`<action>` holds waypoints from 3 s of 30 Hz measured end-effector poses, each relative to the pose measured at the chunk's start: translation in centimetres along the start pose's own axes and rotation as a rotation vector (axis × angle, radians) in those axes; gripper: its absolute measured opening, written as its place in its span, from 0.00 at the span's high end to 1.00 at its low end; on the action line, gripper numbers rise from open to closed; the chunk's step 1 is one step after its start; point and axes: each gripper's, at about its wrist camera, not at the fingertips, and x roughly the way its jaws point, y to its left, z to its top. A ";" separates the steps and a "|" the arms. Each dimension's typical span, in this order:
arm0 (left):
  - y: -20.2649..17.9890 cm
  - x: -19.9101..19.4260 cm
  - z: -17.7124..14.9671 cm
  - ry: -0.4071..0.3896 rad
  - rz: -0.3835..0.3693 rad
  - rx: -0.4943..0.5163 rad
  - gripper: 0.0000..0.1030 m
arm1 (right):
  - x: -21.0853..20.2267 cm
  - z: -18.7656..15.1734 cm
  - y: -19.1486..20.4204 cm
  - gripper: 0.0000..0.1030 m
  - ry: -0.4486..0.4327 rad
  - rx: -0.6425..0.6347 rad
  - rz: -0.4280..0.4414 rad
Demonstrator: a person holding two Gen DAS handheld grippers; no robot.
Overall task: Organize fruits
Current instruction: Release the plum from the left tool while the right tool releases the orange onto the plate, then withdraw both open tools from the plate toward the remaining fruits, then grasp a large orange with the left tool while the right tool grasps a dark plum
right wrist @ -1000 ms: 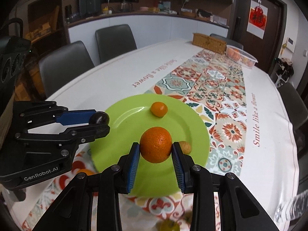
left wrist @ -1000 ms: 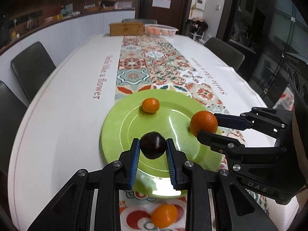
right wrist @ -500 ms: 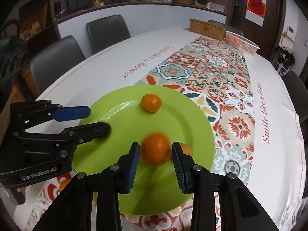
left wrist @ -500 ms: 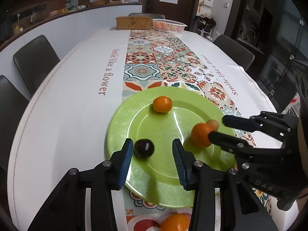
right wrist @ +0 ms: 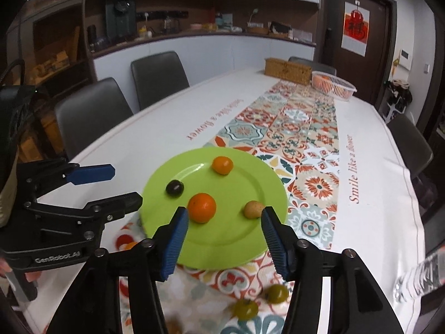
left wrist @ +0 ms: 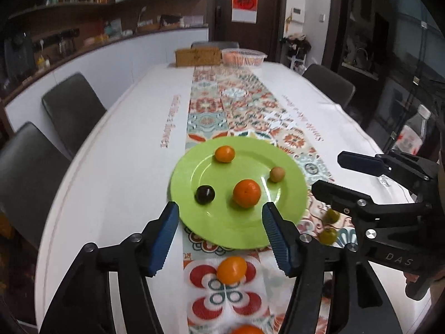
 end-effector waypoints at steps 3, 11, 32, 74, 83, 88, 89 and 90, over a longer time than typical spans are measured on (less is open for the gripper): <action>-0.7 -2.6 -0.6 -0.048 0.002 0.013 0.36 | -1.9 -0.5 0.6 0.46 -0.028 -0.005 0.000; -1.6 -7.4 -2.8 -0.108 0.011 -0.004 0.31 | -6.7 -2.1 1.9 0.39 -0.099 -0.017 -0.022; -3.6 -9.1 -10.3 -0.020 0.025 -0.055 0.22 | -8.8 -9.1 3.6 0.37 0.004 0.026 0.008; -3.1 1.2 -13.9 0.212 0.013 -0.040 0.60 | 0.5 -13.4 2.7 0.69 0.261 0.020 0.045; -3.7 0.9 -13.8 0.206 0.011 -0.035 0.61 | 0.6 -13.4 2.4 0.72 0.261 0.033 0.059; -4.2 -0.1 -13.5 0.183 0.011 -0.026 0.61 | -0.2 -13.6 2.1 0.72 0.253 0.047 0.058; -4.3 -0.3 -13.4 0.177 0.009 -0.022 0.61 | -0.4 -13.7 2.1 0.72 0.250 0.048 0.058; -4.5 -0.6 -13.3 0.170 0.006 -0.018 0.61 | -0.7 -13.7 2.0 0.72 0.245 0.047 0.056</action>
